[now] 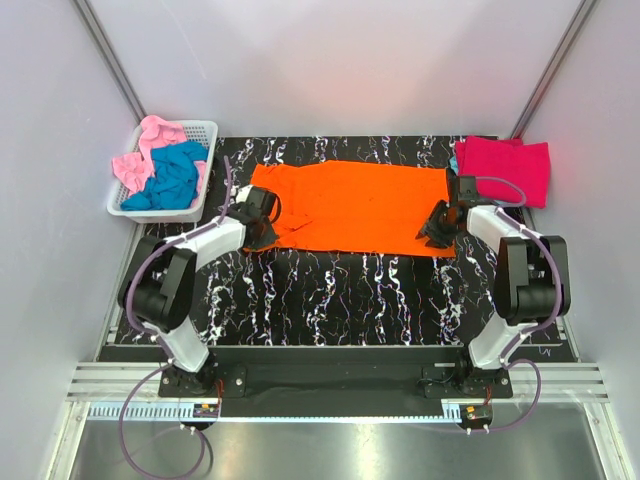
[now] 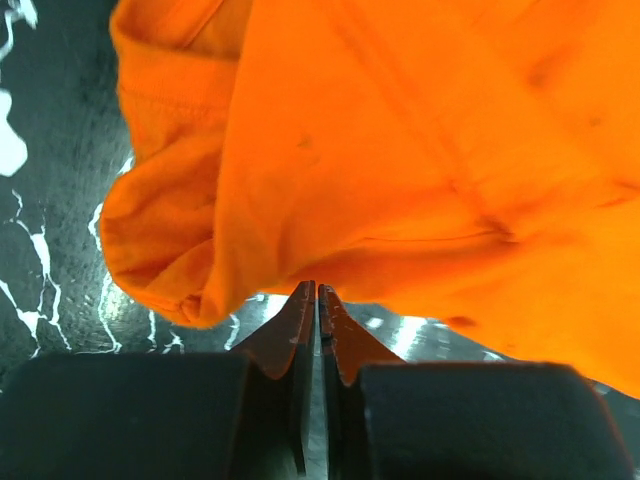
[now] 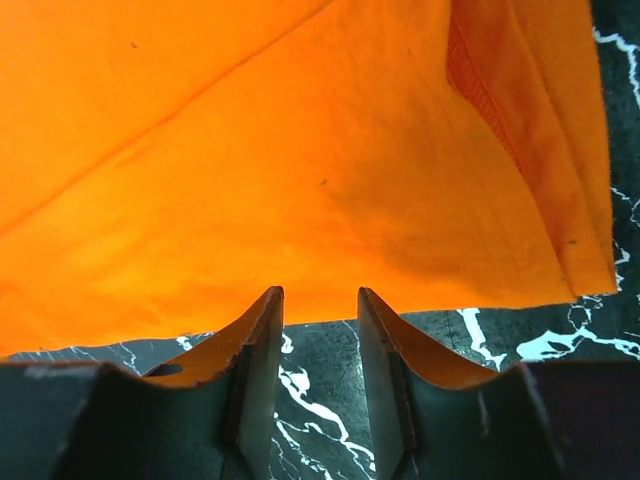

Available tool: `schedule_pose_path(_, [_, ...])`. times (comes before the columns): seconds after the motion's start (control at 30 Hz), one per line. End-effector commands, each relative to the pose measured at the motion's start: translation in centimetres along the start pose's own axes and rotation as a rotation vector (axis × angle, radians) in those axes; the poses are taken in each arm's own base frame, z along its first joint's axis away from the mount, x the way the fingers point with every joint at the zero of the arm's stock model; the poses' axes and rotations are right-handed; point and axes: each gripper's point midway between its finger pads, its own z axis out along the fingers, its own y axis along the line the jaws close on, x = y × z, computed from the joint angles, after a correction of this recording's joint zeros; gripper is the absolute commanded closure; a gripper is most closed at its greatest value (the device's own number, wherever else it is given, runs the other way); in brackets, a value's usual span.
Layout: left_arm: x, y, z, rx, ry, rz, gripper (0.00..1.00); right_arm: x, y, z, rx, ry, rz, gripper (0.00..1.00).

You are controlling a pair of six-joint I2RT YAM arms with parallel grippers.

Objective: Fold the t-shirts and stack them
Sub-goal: Fold the tshirt

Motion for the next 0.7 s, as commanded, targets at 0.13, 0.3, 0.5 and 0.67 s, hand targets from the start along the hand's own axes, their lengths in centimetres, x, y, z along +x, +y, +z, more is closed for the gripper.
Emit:
schedule_pose_path(0.13, [0.3,1.9,1.6,-0.145,0.021,0.005,0.92,1.0,-1.2,1.8,0.048,0.033,0.006,0.59])
schedule_pose_path(0.3, [1.5,4.5,1.9,-0.279,0.043,-0.002,0.91,2.5,-4.0,2.5,0.172,0.072,0.044,0.62])
schedule_pose_path(0.5, [3.8,8.1,0.6,-0.400,0.079,-0.011,0.92,4.3,-6.2,1.8,0.258,0.100,0.073,0.63])
schedule_pose_path(0.67, [7.0,9.3,-1.8,-0.365,0.165,-0.055,0.97,6.3,-7.0,0.6,0.276,0.144,0.097,0.65])
